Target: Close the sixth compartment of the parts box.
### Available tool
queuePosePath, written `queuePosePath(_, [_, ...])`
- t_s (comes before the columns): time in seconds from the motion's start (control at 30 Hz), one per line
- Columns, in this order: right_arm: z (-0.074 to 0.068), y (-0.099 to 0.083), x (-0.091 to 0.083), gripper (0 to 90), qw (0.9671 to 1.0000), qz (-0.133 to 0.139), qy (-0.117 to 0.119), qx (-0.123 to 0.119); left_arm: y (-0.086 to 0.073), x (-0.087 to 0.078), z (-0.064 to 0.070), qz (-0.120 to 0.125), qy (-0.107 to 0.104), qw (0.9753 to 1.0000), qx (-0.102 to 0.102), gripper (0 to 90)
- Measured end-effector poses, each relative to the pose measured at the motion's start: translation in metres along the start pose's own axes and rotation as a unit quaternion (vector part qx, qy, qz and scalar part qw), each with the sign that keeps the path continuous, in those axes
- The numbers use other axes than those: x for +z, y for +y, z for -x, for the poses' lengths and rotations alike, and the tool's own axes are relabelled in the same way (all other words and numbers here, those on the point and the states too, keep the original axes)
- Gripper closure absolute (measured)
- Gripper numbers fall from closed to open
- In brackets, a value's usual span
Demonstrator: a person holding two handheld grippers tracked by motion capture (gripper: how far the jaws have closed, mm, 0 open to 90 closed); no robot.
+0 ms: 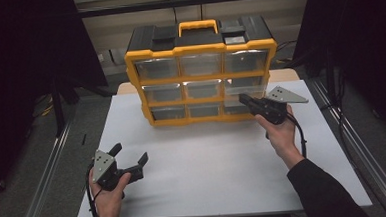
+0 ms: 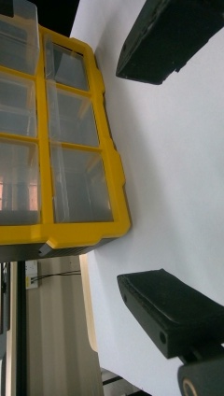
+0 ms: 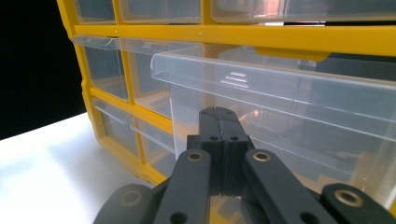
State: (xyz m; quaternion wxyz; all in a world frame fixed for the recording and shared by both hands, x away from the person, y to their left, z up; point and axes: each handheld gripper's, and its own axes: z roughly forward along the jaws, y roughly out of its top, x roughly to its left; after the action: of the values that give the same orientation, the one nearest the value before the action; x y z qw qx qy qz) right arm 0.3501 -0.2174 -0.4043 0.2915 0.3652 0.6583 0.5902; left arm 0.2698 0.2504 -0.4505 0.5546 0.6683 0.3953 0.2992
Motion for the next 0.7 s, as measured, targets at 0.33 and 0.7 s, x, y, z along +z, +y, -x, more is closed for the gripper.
queuePosePath(0.33, [0.0027, -0.0005, 0.0022, 90.0, 1.0, 0.004, -0.004, 0.003, 0.0002, -0.0002, 0.0001, 0.0, 0.0, 1.0, 0.0, 3.1])
queuePosePath(0.7, [0.0052, -0.0021, 0.0043, 90.0, 0.9999, 0.003, -0.012, 0.008, 0.0001, -0.0003, 0.0, -0.001, 0.0, 1.0, 0.001, 3.1])
